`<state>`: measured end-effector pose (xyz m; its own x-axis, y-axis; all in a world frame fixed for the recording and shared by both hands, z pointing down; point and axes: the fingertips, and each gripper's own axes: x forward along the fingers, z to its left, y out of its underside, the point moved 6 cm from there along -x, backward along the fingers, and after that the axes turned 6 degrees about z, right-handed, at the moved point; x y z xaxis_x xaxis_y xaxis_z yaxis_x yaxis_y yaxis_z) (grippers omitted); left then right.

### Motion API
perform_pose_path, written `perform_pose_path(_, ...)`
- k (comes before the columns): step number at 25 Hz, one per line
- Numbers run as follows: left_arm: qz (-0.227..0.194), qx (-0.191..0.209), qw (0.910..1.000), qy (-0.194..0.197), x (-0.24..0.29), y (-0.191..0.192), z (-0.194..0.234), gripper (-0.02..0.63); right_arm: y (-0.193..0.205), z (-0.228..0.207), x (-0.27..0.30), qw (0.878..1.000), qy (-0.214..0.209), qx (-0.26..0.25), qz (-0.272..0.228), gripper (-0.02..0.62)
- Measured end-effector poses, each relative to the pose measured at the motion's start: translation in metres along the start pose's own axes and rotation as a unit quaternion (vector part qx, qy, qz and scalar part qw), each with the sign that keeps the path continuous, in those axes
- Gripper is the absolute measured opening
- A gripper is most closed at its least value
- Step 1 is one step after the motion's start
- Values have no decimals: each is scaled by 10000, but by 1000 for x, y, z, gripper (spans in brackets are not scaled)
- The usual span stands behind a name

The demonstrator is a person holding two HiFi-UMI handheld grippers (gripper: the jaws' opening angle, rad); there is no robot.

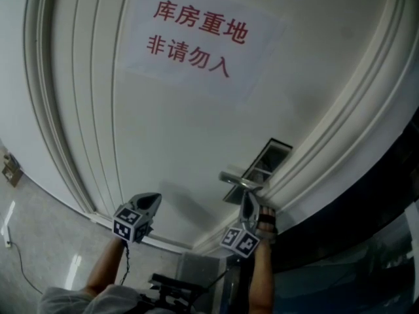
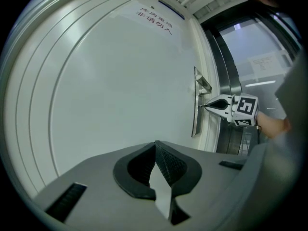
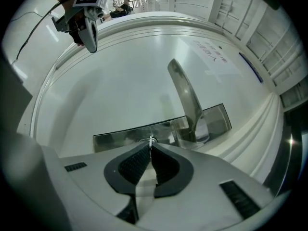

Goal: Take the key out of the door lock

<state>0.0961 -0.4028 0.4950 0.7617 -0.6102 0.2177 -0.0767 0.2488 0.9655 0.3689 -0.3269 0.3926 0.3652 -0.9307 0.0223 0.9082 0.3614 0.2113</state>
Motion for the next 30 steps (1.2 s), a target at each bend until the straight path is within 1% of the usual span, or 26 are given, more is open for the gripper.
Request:
perform_pose_path(4, -15, 9, 10000, -22, -3, 0, 1, -8, -1, 0, 0, 9998, 12, -173, 45, 23)
perform_pose_path(10, -41, -4, 10000, -47, -7, 0, 0, -8, 0, 1, -1, 9979, 27, -629, 148, 21)
perform_pose_path(15, -36, -11, 10000, -40, -10, 3, 0, -8, -2, 0, -2, 9961, 46, -858, 210, 20)
perform_pose_path(20, -50, -13, 10000, -51, -13, 3, 1, -8, -1, 2, -2, 9957, 13, -887, 249, 20)
perform_pose_path(24, -69, -46, 9999, -72, -15, 3, 3, -8, -7, 0, -4, 9967, -26, -790, 170, 20)
perform_pose_path(27, -58, -32, 10000, -75, -15, 4, 3, -8, -6, 0, -4, 9955, 4, -916, 230, 20)
perform_pose_path(30, -49, -38, 10000, -69, -15, 5, 4, -8, -7, 1, -5, 9957, -28, -898, 207, 20)
